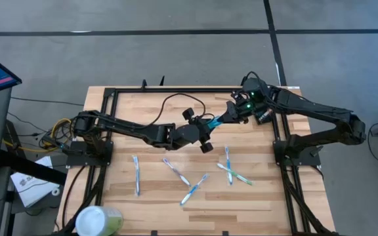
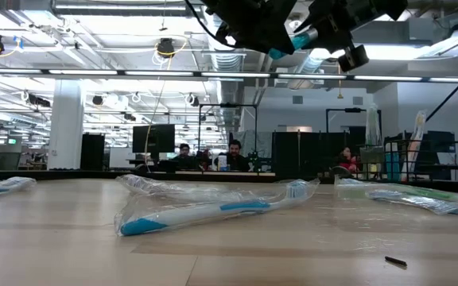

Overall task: Pick & Place toothbrushing station
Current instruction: Put the mouthwash in the middle section of wire organizer

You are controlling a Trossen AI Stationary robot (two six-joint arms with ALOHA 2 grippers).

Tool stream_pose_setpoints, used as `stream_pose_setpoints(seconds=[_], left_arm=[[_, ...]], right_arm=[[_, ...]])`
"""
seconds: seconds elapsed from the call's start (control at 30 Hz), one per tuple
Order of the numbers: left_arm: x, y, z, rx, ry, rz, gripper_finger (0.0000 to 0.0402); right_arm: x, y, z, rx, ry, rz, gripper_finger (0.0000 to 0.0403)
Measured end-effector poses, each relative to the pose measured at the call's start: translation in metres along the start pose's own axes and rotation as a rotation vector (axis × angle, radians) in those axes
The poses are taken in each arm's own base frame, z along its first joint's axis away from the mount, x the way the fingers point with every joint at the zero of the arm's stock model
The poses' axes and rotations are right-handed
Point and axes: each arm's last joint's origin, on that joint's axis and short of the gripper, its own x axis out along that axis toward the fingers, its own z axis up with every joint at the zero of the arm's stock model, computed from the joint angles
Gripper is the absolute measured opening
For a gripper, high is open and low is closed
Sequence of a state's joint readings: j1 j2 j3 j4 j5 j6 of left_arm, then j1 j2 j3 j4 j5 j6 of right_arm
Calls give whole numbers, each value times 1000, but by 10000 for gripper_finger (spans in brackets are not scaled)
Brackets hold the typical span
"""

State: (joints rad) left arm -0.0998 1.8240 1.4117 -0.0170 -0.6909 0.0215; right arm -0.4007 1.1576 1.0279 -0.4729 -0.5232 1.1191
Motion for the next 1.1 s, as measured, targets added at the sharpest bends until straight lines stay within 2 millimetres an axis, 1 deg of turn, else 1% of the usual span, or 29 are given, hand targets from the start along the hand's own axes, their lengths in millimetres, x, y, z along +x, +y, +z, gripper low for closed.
stream_pose_setpoints(seconds=[0.17,0.37,0.43,0.53,0.67,0.87,0.97,1.1], left_arm=[[0,0,0,0,1,1,150],[0,0,0,1,1,-4,152],[-1,-1,0,2,0,-9,160],[-4,-2,1,-2,1,-26,182],[-16,4,12,-58,-32,-37,222],[-40,23,30,-144,-68,-26,277],[-52,34,35,-179,-60,20,288],[-62,44,39,-192,-51,37,285]], right_arm=[[0,0,0,-16,0,-2,83],[0,-1,0,-28,1,-5,82],[0,-1,0,-36,3,-7,86],[0,-2,-1,-48,10,-15,96],[-1,-1,-1,-64,10,-14,85],[-2,-2,1,-72,-1,-20,83],[-9,-4,3,-75,-21,-27,83],[-25,-11,7,-58,-72,-67,86]])
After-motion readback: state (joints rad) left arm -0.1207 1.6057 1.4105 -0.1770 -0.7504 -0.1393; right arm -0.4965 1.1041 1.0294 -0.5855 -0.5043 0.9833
